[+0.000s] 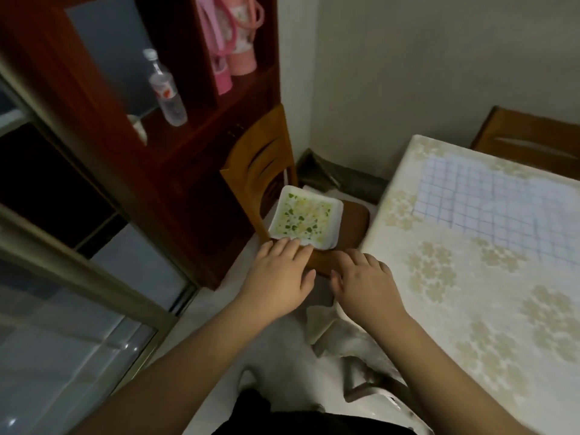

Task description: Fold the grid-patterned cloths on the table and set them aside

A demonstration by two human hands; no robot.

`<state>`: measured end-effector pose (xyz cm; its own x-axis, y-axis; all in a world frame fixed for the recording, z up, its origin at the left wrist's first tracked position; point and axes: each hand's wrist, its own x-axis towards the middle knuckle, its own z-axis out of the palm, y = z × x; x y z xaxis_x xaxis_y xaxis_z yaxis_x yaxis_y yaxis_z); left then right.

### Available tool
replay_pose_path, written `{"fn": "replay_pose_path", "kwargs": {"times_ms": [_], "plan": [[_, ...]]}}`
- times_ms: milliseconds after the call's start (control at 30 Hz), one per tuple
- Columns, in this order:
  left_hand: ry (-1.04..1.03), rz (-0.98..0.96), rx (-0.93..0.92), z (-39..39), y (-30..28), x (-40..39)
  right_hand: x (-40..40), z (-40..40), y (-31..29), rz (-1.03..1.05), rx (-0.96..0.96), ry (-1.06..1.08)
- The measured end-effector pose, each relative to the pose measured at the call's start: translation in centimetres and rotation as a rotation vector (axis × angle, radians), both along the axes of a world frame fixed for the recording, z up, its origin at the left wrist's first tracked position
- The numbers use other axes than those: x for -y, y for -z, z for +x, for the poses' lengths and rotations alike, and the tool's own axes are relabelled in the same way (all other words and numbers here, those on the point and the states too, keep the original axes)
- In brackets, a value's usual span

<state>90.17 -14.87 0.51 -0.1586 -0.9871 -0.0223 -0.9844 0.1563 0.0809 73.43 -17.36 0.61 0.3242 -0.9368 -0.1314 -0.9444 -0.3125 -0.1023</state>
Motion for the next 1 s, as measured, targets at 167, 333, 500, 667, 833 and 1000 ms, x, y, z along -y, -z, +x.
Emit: {"fn": "replay_pose_path", "kwargs": {"times_ms": [167,333,500,667,833,1000], "plan": [[0.204,0.013,-0.004,1.9,1.2,6.5,3.6,2.0,0.5,0.019,0.003,0.177],[0.359,0.030,-0.018,3.7,1.7,12.2,6.8,4.9,-0.2,0.001,0.048,0.353],[0.508,0.017,-0.032,3.5,1.6,16.8,7.9,4.8,-0.8,-0.008,-0.002,0.540],[0.663,0.027,-0.064,0.4,1.2,19.3,7.8,2.9,-0.9,-0.008,-0.026,0.699],[0.799,0.041,-0.060,-3.8,1.4,21.0,7.8,0.0,-0.1,-0.015,-0.003,0.841],[0.877,0.032,-0.007,-8.0,2.0,23.4,8.6,-3.4,0.7,-0.020,0.012,0.924]]}}
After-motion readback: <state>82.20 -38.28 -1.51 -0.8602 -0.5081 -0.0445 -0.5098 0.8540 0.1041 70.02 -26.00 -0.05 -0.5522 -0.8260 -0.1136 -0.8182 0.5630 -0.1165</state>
